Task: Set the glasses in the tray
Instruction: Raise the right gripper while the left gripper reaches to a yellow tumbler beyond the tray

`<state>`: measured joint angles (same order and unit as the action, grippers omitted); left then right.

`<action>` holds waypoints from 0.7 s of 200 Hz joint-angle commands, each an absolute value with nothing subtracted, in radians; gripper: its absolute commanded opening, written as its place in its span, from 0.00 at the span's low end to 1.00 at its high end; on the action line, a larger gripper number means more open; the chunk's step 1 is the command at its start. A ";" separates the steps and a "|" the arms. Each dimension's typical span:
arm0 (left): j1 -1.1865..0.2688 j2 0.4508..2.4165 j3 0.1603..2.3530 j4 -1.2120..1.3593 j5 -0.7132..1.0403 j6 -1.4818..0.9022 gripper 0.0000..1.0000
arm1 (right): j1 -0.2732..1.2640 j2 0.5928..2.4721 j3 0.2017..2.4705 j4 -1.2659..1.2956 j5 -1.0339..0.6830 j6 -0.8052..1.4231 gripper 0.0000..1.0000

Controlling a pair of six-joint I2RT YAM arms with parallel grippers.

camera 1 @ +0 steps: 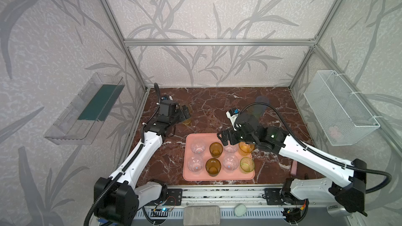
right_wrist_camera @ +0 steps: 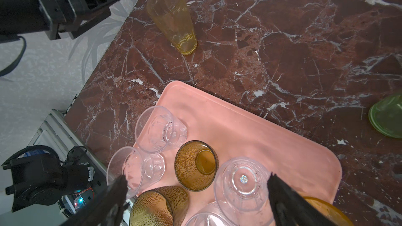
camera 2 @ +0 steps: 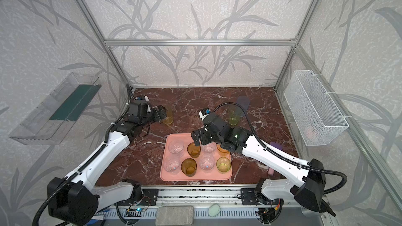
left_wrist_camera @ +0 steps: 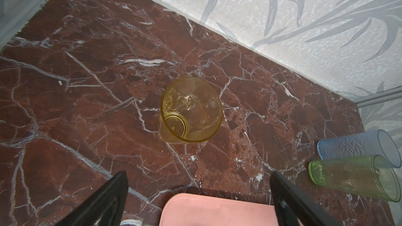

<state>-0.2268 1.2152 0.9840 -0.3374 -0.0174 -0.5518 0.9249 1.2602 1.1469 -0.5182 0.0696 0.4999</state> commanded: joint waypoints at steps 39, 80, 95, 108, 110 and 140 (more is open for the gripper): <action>-0.224 1.374 1.125 -0.338 0.004 -0.557 0.92 | 0.887 1.191 1.073 -0.487 0.060 0.488 0.99; -0.227 1.488 1.216 -0.363 0.039 -0.547 0.84 | 0.861 1.159 1.040 -0.493 0.054 0.491 0.99; -0.233 1.534 1.259 -0.389 0.050 -0.534 0.82 | 0.851 1.138 1.023 -0.494 0.055 0.494 0.99; -0.241 1.568 1.293 -0.405 0.048 -0.525 0.80 | 0.840 1.121 1.006 -0.494 0.054 0.500 0.99; -0.242 1.572 1.297 -0.408 0.049 -0.523 0.80 | 0.838 1.118 1.004 -0.495 0.053 0.500 0.99; -0.256 1.648 1.364 -0.452 0.044 -0.519 0.77 | 0.811 1.087 0.984 -0.511 0.031 0.508 0.99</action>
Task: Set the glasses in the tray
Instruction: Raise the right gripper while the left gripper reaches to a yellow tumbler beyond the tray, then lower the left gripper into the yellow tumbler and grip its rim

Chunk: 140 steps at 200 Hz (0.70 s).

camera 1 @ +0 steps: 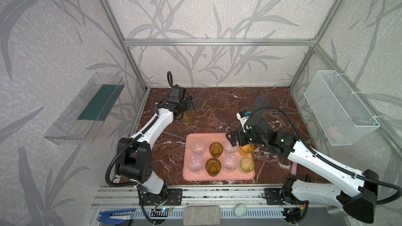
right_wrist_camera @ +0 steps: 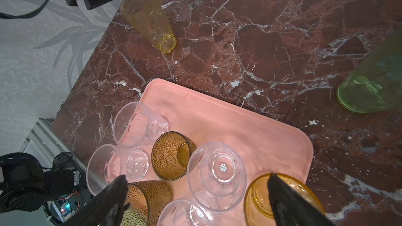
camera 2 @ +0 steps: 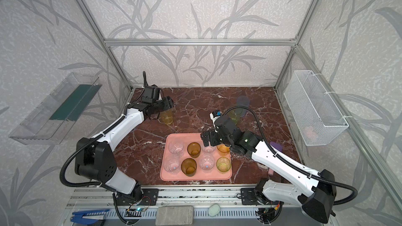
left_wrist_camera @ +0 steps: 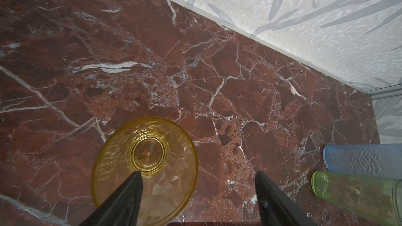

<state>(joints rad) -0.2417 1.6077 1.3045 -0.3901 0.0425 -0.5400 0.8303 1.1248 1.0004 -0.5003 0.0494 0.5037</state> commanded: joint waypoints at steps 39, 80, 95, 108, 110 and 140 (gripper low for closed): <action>-0.289 1.710 1.415 -0.495 -0.013 -0.504 0.76 | 0.789 1.053 0.973 -0.544 0.022 0.502 0.99; -0.302 1.754 1.441 -0.537 -0.052 -0.504 0.69 | 0.771 1.029 0.953 -0.557 0.021 0.512 0.99; -0.304 1.762 1.440 -0.540 -0.055 -0.507 0.67 | 0.767 1.019 0.947 -0.558 0.018 0.512 0.99; -0.304 1.767 1.438 -0.536 -0.054 -0.506 0.61 | 0.763 1.013 0.943 -0.561 0.020 0.511 0.99; -0.304 1.768 1.438 -0.535 -0.054 -0.506 0.61 | 0.764 1.014 0.943 -0.563 0.020 0.511 0.99; -0.304 1.778 1.439 -0.537 -0.053 -0.505 0.58 | 0.758 1.007 0.937 -0.569 0.024 0.511 0.99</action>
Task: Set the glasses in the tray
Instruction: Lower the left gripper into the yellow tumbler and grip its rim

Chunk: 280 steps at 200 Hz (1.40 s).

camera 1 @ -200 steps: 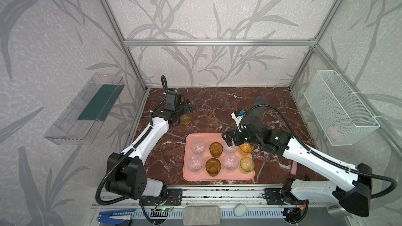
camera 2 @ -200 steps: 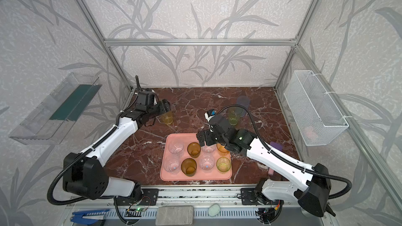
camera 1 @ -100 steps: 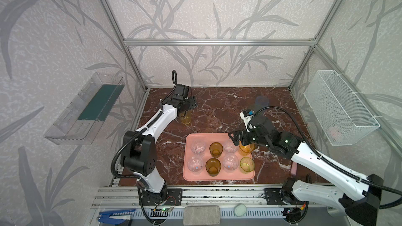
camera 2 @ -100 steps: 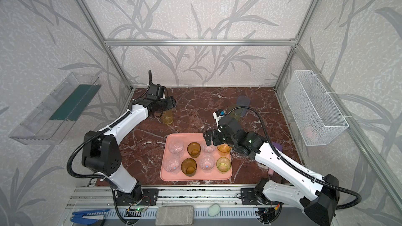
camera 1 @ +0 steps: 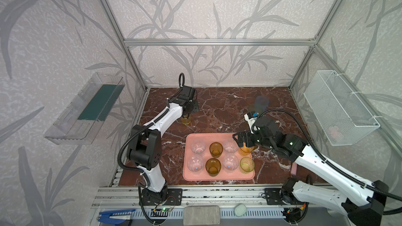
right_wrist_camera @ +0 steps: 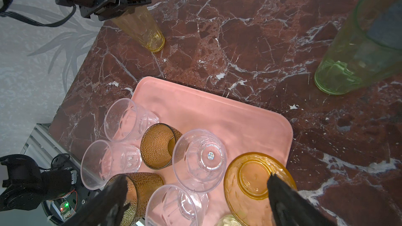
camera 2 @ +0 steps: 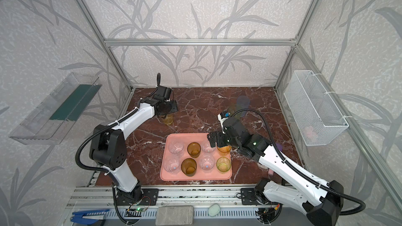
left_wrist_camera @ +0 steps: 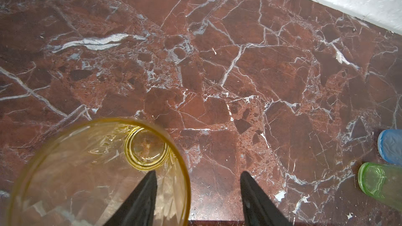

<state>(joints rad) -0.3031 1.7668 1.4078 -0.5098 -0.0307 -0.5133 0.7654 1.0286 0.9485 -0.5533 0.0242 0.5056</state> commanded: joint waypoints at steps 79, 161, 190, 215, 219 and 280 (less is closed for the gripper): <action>-0.307 1.773 1.445 -0.556 -0.092 -0.497 0.10 | 0.747 0.995 0.934 -0.584 0.021 0.523 0.99; -0.308 1.727 1.450 -0.598 -0.078 -0.475 0.00 | 0.732 0.968 0.901 -0.571 0.011 0.543 0.99; -0.311 1.693 1.452 -0.630 -0.066 -0.457 0.00 | 0.724 0.941 0.877 -0.551 0.005 0.556 0.99; -0.322 1.660 1.454 -0.657 -0.065 -0.450 0.00 | 0.720 0.917 0.851 -0.530 -0.001 0.569 0.99; -0.323 1.654 1.453 -0.659 -0.064 -0.450 0.00 | 0.719 0.913 0.849 -0.528 -0.004 0.570 0.99; -0.372 1.549 1.407 -0.700 -0.064 -0.454 0.00 | 0.718 0.906 0.852 -0.523 -0.035 0.570 0.99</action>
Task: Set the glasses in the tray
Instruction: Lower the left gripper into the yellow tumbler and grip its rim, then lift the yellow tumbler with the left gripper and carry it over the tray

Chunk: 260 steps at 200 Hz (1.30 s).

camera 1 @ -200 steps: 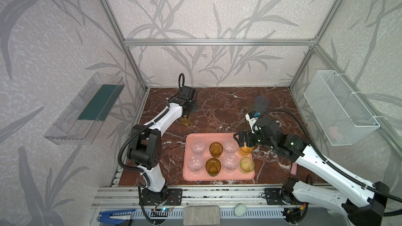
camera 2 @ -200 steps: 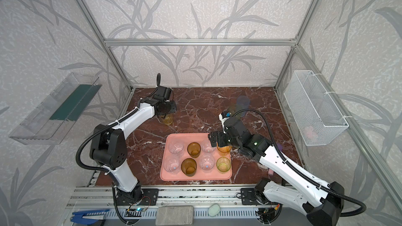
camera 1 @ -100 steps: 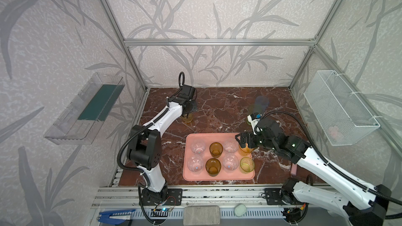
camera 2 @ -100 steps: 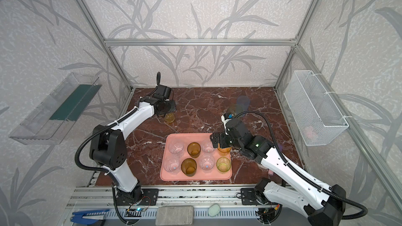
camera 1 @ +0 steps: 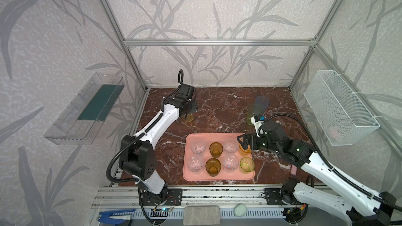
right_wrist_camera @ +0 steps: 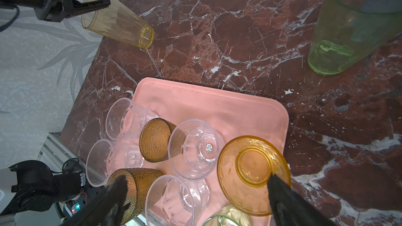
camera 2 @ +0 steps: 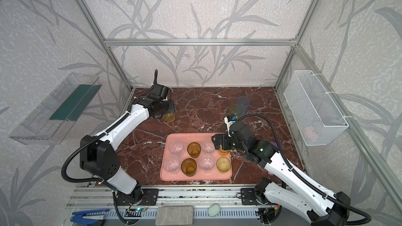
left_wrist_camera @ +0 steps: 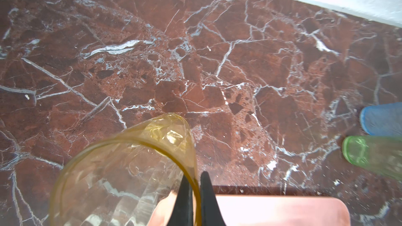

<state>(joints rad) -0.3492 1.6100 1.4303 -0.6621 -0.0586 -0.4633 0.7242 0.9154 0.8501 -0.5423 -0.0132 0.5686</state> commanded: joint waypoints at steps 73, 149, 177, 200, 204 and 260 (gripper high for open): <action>-0.448 1.506 1.400 -0.801 -0.056 -0.448 0.00 | 0.718 0.937 0.992 -0.601 -0.064 0.548 0.99; -0.556 1.483 1.392 -0.859 -0.060 -0.477 0.00 | 0.719 0.990 1.137 -0.742 -0.072 0.607 0.99; -0.576 1.465 1.372 -0.881 -0.054 -0.480 0.00 | 0.718 0.970 1.122 -0.725 -0.078 0.631 0.99; -0.586 1.459 1.352 -0.893 -0.056 -0.477 0.00 | 0.718 0.957 1.113 -0.707 -0.094 0.665 0.99; -0.586 1.460 1.349 -0.895 -0.054 -0.476 0.00 | 0.718 0.956 1.112 -0.703 -0.095 0.667 0.99; -0.595 1.460 1.311 -0.907 -0.054 -0.465 0.00 | 0.718 0.960 1.091 -0.670 -0.107 0.706 0.99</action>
<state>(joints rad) -0.5888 1.4868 1.3300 -0.8825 -0.0467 -0.4713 0.7242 0.9607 1.1004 -0.6991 -0.0895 0.6781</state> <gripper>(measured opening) 0.048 0.992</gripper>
